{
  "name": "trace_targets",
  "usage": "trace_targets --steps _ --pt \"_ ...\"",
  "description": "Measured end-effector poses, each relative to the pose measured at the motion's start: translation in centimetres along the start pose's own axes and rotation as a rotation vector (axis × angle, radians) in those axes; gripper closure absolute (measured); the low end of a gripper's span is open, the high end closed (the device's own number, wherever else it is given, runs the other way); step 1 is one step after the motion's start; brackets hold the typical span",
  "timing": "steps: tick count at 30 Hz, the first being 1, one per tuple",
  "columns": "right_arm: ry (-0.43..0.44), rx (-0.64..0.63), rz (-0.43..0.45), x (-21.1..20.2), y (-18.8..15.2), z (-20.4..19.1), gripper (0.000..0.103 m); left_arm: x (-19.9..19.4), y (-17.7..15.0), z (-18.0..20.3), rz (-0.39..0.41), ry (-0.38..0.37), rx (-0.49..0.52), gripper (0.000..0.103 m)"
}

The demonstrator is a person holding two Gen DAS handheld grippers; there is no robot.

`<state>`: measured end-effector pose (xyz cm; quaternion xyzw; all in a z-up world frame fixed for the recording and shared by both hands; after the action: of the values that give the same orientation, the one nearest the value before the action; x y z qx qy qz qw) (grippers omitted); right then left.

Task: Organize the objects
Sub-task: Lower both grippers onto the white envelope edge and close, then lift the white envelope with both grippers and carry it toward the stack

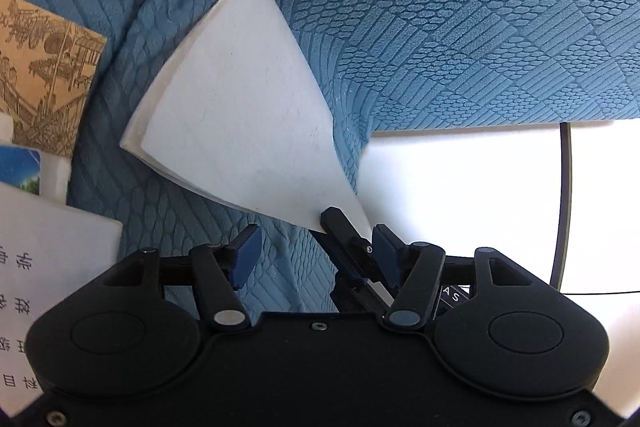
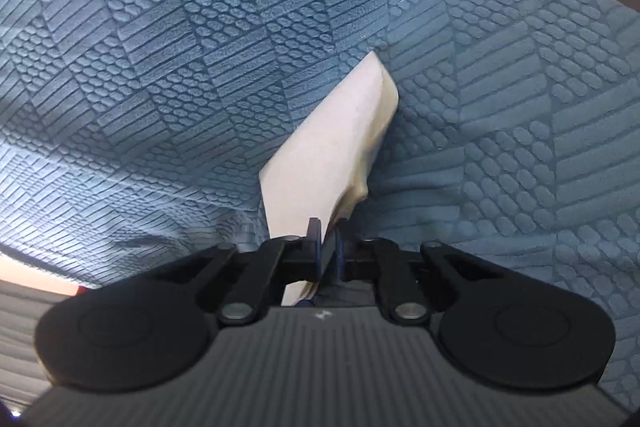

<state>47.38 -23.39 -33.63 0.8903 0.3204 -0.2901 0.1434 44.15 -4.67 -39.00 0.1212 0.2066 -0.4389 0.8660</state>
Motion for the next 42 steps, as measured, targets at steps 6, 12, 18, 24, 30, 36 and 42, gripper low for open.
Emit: trace_targets --steps 6,12,18,24,30,36,42 --pt "0.053 0.013 -0.006 -0.8 -0.7 -1.0 0.097 0.2 0.6 -0.2 0.002 0.047 0.023 0.042" --pt "0.077 -0.018 0.023 -1.8 -1.8 -2.8 0.098 0.1 0.8 -0.5 0.029 0.015 -0.017 0.042" --pt "0.094 0.013 0.045 -3.2 -2.9 -2.7 0.099 0.5 -0.1 -0.5 0.031 -0.073 -0.113 0.044" --pt "0.088 0.025 0.094 -4.9 -4.6 -2.3 0.098 0.5 0.0 -0.7 0.068 -0.104 -0.173 0.075" --pt "0.094 0.045 0.067 -4.9 -4.5 -1.4 0.092 0.6 -0.3 -1.3 0.077 -0.040 -0.155 0.096" --pt "0.128 0.116 0.037 -5.0 -4.1 0.1 0.080 0.4 -0.3 -0.3 0.088 -0.026 -0.091 0.099" --pt "0.122 0.226 0.046 -4.8 -3.2 2.3 0.037 -0.3 0.4 0.5 0.098 -0.038 -0.061 0.102"
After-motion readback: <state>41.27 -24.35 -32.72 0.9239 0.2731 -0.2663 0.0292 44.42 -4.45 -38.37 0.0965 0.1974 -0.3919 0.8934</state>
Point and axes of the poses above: each gripper's, at about its wrist camera, not at the fingertips, and x roughly the way its jaws point, z to its right, y to its top, the point moved 10 cm from there along x, roughly the way its jaws point, and after that the axes turned 8 degrees about x, right-handed, at the moved point
